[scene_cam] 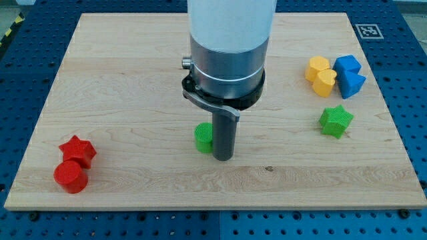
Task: Push green circle towards red star
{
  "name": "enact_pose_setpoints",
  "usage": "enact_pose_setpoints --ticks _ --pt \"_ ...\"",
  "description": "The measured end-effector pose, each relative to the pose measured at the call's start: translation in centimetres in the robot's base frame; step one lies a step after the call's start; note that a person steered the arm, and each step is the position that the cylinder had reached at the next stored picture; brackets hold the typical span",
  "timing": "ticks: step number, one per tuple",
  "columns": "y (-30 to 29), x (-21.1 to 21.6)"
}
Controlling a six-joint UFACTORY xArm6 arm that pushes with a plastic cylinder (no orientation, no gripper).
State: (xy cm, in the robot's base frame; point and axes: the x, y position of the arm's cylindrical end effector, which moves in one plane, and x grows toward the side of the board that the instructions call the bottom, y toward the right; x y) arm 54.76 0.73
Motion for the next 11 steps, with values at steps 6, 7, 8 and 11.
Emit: enact_pose_setpoints --ticks 6,7,8,11 --pt "1.9 -2.4" --pt "0.5 -3.0" --pt "-3.1 -2.6" --pt "-10.0 -3.2"
